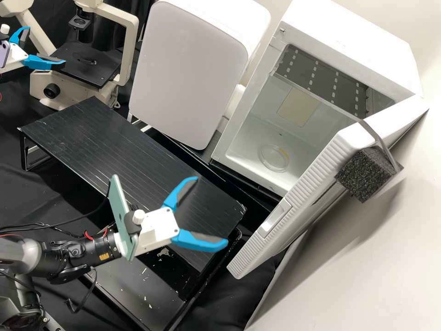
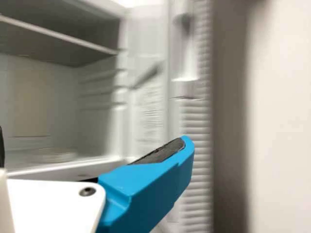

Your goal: Close the incubator door

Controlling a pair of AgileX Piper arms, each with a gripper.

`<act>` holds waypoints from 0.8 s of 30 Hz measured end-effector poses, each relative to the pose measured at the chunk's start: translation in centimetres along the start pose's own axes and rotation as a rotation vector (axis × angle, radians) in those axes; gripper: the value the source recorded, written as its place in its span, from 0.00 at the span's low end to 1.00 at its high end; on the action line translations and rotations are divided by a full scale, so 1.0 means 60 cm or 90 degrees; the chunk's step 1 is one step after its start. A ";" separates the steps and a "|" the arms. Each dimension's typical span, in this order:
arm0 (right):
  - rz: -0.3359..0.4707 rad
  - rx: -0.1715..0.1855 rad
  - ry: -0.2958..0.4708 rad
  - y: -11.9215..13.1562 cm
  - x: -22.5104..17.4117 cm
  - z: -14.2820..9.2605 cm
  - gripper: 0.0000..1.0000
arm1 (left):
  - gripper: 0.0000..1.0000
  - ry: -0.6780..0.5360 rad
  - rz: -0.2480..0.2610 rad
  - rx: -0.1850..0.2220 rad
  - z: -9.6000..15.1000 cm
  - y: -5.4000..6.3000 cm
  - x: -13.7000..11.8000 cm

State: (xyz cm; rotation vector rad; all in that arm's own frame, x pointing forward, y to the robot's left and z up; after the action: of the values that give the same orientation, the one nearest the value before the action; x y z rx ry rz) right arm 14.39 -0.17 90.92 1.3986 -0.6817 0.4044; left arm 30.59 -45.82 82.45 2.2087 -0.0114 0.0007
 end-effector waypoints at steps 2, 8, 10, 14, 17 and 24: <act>0.022 -0.013 -0.024 0.008 0.000 0.009 1.00 | 1.00 0.000 0.000 0.000 0.000 0.000 0.000; 0.036 -0.025 -0.068 0.010 0.021 0.028 1.00 | 1.00 0.000 0.000 0.000 0.000 0.000 0.000; 0.029 -0.028 -0.081 0.003 0.033 0.034 1.00 | 1.00 0.000 0.000 0.000 0.000 0.000 0.000; 0.011 -0.041 -0.111 -0.014 0.065 0.051 1.00 | 1.00 0.000 0.000 0.000 0.000 0.000 0.000; 0.001 -0.045 -0.131 -0.027 0.088 0.066 1.00 | 1.00 0.000 0.000 0.000 0.000 0.000 0.000; 0.006 -0.056 -0.171 -0.034 0.114 0.095 1.00 | 1.00 0.000 0.000 0.000 0.000 0.000 0.000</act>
State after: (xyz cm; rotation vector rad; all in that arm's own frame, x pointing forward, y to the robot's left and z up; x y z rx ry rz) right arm 19.68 -6.96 93.95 1.3797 -0.9145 0.1924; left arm 30.59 -45.82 82.45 2.2087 -0.0114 0.0007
